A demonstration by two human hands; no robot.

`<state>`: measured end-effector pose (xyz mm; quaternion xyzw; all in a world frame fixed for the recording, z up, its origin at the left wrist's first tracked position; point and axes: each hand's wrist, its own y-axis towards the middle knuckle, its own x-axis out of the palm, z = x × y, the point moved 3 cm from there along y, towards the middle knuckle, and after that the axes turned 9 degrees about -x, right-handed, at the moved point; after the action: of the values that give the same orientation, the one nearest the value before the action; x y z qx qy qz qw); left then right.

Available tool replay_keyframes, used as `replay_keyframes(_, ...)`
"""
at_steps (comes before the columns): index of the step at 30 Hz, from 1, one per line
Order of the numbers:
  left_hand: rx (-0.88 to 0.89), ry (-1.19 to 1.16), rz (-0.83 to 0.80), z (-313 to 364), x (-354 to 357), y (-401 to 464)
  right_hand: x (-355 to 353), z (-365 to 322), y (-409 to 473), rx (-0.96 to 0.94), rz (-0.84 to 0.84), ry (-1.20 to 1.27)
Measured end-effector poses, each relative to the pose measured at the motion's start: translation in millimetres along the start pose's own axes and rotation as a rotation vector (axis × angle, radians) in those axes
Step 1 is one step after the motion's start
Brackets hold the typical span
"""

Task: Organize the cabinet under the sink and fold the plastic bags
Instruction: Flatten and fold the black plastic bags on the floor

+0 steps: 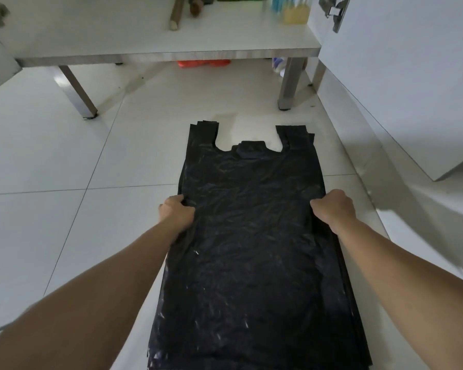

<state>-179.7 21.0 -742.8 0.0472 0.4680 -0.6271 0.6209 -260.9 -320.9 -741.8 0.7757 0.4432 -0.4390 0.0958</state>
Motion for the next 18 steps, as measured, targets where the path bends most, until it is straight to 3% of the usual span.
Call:
replay_keyframes(12, 0.002, 0.271, 0.023, 80.9, -31.1, 43.3, -9.3, -66.3, 91.1, 0.081, -0.079, 0.019)
replay_keyframes(18, 0.021, 0.152, -0.056, 100.4, -38.5, 91.6, -7.4, -67.9, 139.6, 0.156, -0.039, 0.209)
